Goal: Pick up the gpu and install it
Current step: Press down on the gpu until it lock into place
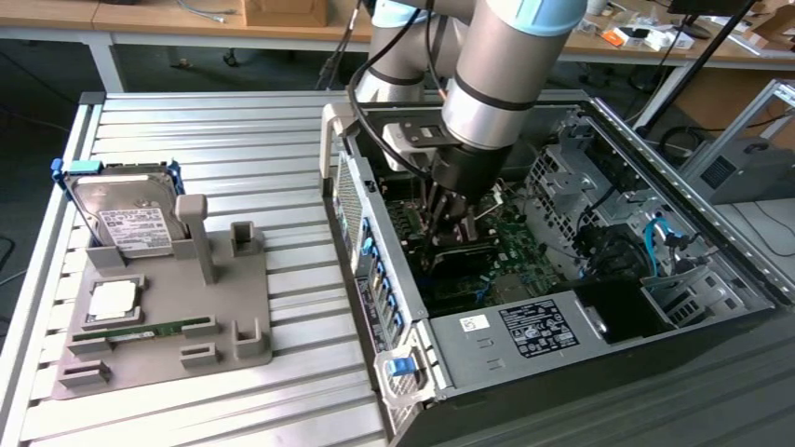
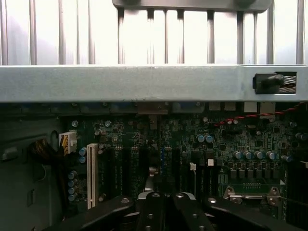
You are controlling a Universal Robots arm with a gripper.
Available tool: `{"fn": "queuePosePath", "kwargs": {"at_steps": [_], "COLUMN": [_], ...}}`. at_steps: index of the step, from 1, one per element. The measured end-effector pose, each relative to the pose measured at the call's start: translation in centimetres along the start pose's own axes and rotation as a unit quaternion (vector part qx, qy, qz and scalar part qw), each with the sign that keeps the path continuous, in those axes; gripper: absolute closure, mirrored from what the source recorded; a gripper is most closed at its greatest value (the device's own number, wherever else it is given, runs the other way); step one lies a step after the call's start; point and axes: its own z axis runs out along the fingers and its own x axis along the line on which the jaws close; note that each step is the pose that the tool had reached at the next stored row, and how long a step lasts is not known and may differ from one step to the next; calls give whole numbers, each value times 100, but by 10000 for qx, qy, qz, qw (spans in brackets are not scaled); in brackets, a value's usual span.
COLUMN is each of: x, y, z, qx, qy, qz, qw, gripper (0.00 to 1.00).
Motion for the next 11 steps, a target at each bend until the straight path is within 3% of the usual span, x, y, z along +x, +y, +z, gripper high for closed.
{"fn": "queuePosePath", "kwargs": {"at_steps": [11], "x": [8], "y": [3], "z": [50], "qx": [0], "qy": [1], "qz": [-4], "qw": [10000], "gripper": [89]}}
